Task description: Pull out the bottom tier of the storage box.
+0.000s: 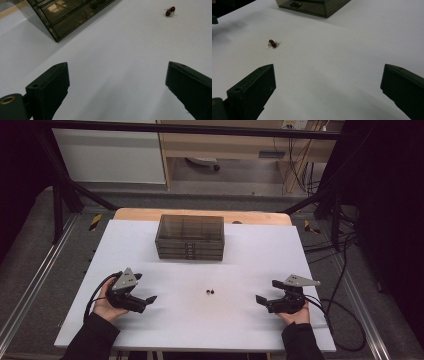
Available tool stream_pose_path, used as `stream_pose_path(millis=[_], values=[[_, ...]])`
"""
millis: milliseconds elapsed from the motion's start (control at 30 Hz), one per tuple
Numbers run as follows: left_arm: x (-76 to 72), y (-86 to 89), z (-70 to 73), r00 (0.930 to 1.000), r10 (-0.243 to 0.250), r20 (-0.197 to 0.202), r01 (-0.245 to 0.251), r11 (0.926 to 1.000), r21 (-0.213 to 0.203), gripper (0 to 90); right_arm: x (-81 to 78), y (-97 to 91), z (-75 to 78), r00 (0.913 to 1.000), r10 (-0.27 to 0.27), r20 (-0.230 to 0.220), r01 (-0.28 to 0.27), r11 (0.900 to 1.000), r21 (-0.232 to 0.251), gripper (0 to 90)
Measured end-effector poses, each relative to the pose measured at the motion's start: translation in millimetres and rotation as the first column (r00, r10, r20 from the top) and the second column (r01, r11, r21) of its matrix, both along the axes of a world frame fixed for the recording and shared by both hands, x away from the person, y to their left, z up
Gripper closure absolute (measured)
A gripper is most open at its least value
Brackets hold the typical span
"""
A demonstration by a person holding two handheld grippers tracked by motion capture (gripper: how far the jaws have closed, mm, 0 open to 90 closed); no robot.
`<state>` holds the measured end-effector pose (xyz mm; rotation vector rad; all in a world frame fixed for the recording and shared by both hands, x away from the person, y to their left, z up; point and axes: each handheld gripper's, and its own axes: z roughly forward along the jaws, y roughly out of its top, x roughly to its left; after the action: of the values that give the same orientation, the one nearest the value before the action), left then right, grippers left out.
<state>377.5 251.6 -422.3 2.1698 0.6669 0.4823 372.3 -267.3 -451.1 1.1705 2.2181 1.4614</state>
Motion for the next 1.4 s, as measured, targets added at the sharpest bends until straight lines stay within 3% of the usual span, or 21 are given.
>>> stream_pose_path(millis=[300, 700, 1400], values=[[3.2, -11.2, 3.4, 0.9994, -0.022, 0.025, 0.02, 0.9979, 0.062, 5.3, 0.3, -0.1, -0.3, 1.0, 0.003, 0.001, -0.003, 1.0, -0.006, 0.5], [9.2, -23.6, 9.6, 0.9974, -0.043, 0.058, 0.037, 0.993, 0.112, 5.3, 0.2, -0.1, -0.2, 1.0, 0.003, 0.001, -0.003, 1.0, -0.005, 0.5], [19.1, -51.0, 12.0, 0.9871, -0.101, 0.124, 0.07, 0.9711, 0.228, 5.5, 0.1, -0.2, -0.1, 1.0, 0.002, 0.003, -0.002, 1.0, -0.008, 0.5]])
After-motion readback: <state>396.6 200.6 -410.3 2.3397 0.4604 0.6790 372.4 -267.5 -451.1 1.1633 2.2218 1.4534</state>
